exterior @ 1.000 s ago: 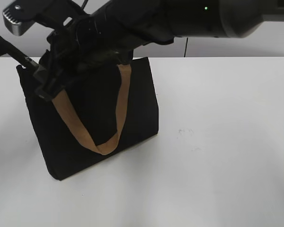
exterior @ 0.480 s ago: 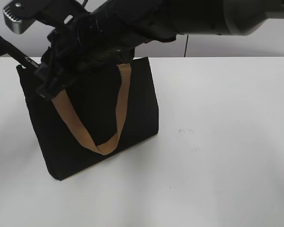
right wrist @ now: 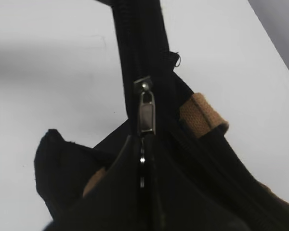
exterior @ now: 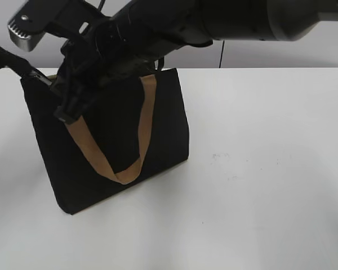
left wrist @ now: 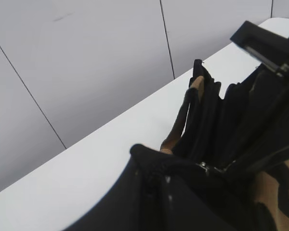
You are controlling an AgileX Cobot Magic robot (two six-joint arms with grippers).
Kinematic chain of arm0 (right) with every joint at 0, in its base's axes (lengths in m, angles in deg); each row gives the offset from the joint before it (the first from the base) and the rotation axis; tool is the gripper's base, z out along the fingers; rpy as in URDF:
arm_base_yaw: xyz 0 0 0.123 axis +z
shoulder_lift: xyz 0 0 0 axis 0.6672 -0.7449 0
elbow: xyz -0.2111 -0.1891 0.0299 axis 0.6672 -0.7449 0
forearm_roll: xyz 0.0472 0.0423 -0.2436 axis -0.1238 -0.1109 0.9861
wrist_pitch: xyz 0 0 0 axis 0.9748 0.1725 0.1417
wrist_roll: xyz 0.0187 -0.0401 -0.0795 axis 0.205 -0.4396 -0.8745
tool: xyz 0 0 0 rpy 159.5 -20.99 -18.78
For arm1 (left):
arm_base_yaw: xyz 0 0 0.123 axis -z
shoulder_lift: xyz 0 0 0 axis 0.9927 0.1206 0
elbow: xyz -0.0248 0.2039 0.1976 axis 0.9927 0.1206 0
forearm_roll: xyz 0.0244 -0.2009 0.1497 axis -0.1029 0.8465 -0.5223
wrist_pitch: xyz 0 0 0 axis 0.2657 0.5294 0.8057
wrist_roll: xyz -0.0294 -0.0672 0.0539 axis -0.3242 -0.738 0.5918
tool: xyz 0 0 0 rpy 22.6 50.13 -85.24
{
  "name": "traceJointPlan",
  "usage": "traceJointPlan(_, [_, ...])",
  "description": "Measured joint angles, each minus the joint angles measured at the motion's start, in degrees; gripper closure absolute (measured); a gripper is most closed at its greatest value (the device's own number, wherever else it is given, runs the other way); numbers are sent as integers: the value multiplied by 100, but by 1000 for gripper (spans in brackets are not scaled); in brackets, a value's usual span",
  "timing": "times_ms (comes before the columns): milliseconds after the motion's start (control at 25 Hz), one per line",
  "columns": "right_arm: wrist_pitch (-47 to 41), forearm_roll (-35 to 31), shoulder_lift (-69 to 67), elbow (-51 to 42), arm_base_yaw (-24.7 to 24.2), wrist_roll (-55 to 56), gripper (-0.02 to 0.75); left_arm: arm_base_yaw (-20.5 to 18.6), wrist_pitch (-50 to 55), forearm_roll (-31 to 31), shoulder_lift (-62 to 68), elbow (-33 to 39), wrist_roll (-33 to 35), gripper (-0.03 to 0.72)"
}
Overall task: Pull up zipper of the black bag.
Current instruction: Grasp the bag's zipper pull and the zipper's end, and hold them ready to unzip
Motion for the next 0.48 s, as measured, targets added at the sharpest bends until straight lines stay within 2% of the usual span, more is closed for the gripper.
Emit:
traceJointPlan(200, [5, 228, 0, 0, 0, 0, 738, 0, -328, -713, 0, 0, -756, 664])
traceJointPlan(480, [85, 512, 0, 0, 0, 0, 738, 0, -338, -2610, 0, 0, -1985, 663])
